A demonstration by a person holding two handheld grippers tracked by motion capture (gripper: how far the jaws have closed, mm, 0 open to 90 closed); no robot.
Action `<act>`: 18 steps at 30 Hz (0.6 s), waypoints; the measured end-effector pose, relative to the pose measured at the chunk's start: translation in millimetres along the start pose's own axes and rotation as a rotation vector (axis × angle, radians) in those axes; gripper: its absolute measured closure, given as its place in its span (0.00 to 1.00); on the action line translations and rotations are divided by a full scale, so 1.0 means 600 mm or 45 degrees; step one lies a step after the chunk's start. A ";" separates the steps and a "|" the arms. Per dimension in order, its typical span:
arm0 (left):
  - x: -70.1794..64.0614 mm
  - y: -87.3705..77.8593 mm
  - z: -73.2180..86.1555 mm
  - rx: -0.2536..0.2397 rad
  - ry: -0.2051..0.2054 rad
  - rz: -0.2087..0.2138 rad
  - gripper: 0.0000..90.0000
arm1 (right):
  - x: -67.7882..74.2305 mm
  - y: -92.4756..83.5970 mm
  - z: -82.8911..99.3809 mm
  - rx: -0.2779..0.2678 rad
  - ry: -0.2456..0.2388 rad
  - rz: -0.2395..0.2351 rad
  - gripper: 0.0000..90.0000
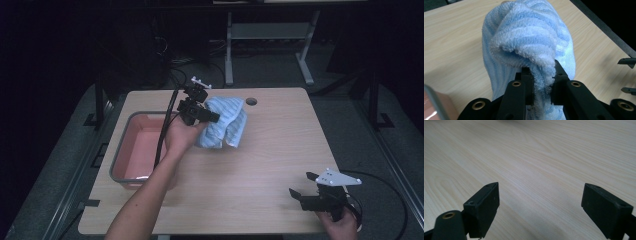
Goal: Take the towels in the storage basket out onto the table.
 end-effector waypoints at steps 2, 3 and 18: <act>-0.002 0.005 0.000 0.001 -0.003 0.003 0.85 | 0.000 0.000 0.000 -0.003 -0.002 0.001 0.16; -0.004 0.011 0.001 0.006 0.001 0.008 0.85 | -0.001 0.000 0.000 -0.003 -0.006 0.000 0.16; -0.018 0.072 0.008 0.049 -0.007 0.056 0.85 | -0.008 -0.003 0.002 -0.006 0.007 0.007 0.16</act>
Point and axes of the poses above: each handheld gripper's, and its own axes: y roughly forward along the jaws, z roughly out of its underside, x roughly to its left, the point moved 9 cm from there along y, roughly forward along the jaws, and after that the axes turned 6 degrees about -x, right-handed, at the moved point
